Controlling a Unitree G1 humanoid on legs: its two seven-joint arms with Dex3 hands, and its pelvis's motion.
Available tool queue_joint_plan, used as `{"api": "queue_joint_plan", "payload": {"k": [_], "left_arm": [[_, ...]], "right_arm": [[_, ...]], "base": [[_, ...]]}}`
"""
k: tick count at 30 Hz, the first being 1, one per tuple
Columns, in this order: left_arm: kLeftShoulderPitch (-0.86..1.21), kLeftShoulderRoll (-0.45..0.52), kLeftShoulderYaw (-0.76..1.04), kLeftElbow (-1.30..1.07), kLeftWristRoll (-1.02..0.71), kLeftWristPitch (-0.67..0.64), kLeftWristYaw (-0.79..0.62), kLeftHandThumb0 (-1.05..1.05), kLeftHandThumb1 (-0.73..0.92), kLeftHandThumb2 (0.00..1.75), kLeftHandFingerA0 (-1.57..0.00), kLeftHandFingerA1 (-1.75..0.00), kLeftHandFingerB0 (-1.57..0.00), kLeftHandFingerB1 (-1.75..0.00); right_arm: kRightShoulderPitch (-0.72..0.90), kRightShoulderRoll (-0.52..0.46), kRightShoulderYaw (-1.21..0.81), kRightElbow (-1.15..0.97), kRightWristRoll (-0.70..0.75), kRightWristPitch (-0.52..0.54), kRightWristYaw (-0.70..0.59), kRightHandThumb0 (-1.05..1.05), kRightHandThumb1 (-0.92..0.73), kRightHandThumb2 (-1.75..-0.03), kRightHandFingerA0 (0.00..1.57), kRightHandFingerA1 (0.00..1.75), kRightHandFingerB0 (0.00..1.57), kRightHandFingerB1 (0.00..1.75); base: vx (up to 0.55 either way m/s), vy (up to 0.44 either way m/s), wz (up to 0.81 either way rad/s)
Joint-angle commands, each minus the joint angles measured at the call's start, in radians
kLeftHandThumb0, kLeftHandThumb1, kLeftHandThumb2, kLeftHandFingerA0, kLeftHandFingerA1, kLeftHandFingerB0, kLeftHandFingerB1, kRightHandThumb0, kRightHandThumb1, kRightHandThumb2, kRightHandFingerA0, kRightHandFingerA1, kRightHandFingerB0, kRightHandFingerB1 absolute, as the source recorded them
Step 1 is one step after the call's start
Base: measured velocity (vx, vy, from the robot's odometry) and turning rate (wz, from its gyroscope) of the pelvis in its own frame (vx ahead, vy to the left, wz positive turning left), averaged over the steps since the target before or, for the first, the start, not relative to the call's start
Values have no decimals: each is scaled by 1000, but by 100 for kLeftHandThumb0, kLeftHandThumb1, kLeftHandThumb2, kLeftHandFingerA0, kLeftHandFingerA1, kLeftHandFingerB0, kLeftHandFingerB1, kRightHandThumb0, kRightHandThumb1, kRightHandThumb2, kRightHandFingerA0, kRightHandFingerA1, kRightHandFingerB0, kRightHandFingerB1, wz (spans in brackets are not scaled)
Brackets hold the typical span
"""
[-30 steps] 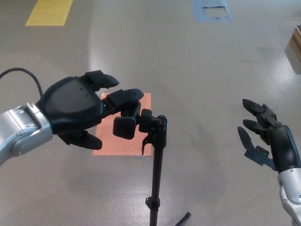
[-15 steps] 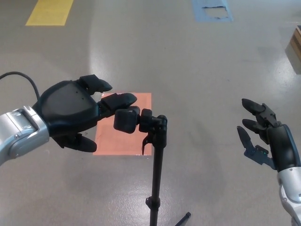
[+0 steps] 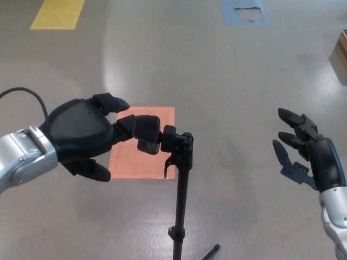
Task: The robot uses its left hand to grab the top of a phone stand kept on the floor and tilt it upwards to adjust its angle
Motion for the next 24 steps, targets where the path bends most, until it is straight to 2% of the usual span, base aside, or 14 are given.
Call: {"api": "queue_joint_plan", "payload": {"k": [1,4,5,6,7,13,14,15,16,18,19,22,23,24], "left_arm": [[23,8,-10,-36,17,8,0,-81,55,94,-9,-30,0,-16],[29,8,-12,-45,19,6,4,-82,55,93,-10,-31,0,-16],[46,7,-14,-66,17,2,1,-83,68,61,-15,-26,0,-21],[51,7,-14,-72,16,1,0,-83,68,61,-15,-26,0,-21],[59,8,-16,-79,19,-1,6,-83,55,92,-13,-33,0,-14],[104,16,-5,-135,-5,-13,-18,-83,54,93,-13,-35,0,-17],[108,18,-4,-141,-9,-13,-24,-83,68,60,-16,-27,0,-23],[113,19,-1,-149,-13,-13,-32,-83,68,60,-16,-27,0,-23],[116,20,1,-152,-16,-15,-34,-83,55,93,-13,-34,0,-17],[124,24,6,-160,-20,-17,-38,-82,55,93,-13,-33,0,-17],[126,25,6,-163,-17,-15,-35,-82,68,61,-16,-27,0,-21],[129,25,7,-160,-9,-11,-23,-82,67,61,-16,-27,0,-21],[129,26,8,-158,-7,-8,-22,-82,67,61,-16,-28,0,-22],[129,26,9,-159,-7,-5,-24,-82,67,61,-16,-28,0,-22]], "right_arm": [[-8,-13,-9,5,16,6,3,-69,-82,-65,32,37,21,30],[-12,-14,-8,5,14,8,1,-69,-82,-65,32,36,21,30],[-13,-16,-9,4,15,9,1,-67,-82,-65,32,36,21,30],[-13,-16,-9,3,15,9,2,-67,-82,-65,32,36,21,30],[-16,-18,-9,5,16,6,5,-67,-83,-65,31,36,20,30],[-16,-18,-15,-1,25,10,15,-67,-83,-65,31,35,20,29],[-14,-18,-14,-1,23,11,13,-67,-83,-65,31,35,20,29],[-13,-18,-14,-2,21,13,10,-67,-83,-65,31,35,20,29],[-12,-18,-13,-3,20,13,9,-66,-83,-65,31,35,20,30],[-7,-18,-11,-4,17,12,7,-66,-83,-65,31,35,20,29],[-5,-18,-10,-5,16,12,7,-65,-83,-65,31,35,20,29],[-2,-18,-12,-6,20,8,13,-65,-84,-65,30,35,19,29],[-2,-16,-13,-3,22,4,11,-70,-69,-89,25,44,18,41],[-3,-15,-14,-1,21,3,8,-70,-69,-89,25,44,18,41]], "base": [[0,0,0],[0,0,0],[0,0,0],[0,0,0],[0,0,0],[0,0,0],[0,0,0],[0,0,0],[0,0,0],[0,0,0],[0,0,0],[0,0,0],[0,0,0],[0,0,0]]}}
